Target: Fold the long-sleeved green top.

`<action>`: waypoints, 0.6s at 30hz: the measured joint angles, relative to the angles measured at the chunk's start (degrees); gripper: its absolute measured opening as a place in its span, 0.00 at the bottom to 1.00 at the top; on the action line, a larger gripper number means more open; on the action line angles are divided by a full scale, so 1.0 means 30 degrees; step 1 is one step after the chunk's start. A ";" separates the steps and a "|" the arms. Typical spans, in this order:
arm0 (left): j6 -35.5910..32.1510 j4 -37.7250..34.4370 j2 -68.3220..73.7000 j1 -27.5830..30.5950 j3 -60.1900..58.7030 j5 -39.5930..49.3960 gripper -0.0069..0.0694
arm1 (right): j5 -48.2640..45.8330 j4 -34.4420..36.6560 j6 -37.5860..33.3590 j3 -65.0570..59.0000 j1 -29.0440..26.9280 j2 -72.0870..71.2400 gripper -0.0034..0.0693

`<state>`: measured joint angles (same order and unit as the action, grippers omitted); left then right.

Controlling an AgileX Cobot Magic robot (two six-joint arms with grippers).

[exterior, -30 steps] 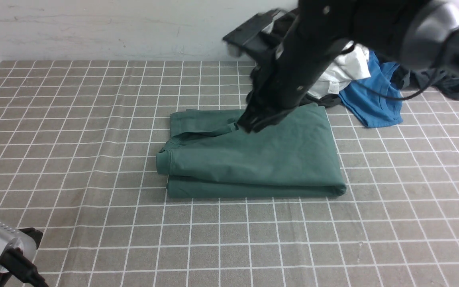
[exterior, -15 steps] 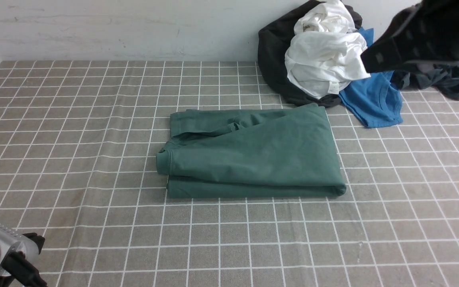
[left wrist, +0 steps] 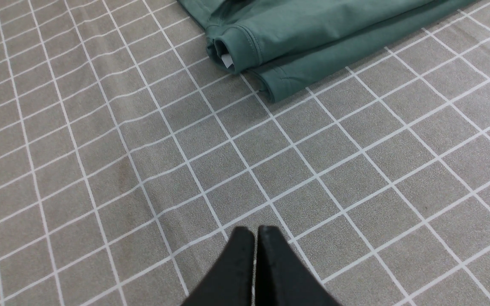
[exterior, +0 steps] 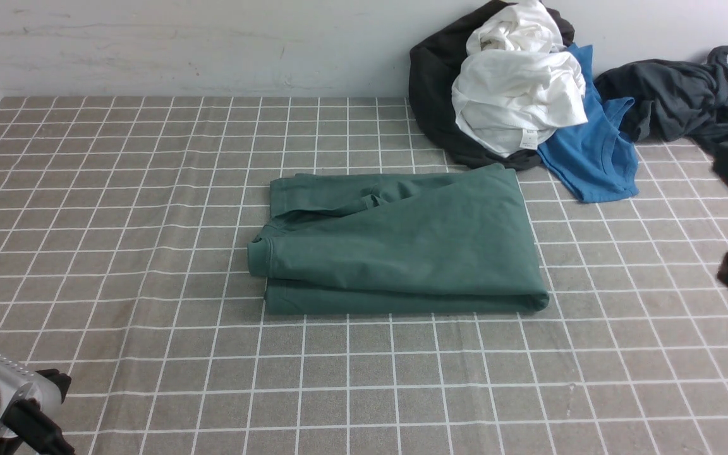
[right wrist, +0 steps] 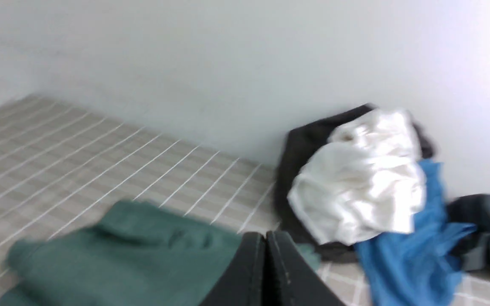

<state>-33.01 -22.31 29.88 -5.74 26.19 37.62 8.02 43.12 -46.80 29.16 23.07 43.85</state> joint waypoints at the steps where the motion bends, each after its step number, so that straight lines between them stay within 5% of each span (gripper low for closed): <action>1: 0.0000 0.0000 0.0000 0.0000 0.0000 0.0000 0.08 | 0.2088 0.0612 -0.0287 -0.0813 0.0000 -0.0577 0.03; 7: 0.0000 0.0000 0.0000 0.0000 0.0000 0.0000 0.08 | 0.4223 0.1243 -0.0422 -0.1538 0.0000 -0.1664 0.03; 18: 0.0000 0.0000 0.0000 0.0000 0.0000 0.0000 0.08 | 0.1717 0.3015 -0.0444 -0.3038 0.0000 -0.1704 0.03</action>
<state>-33.01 -22.31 29.88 -5.74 26.19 37.62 13.17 52.16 -48.14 20.04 23.07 38.73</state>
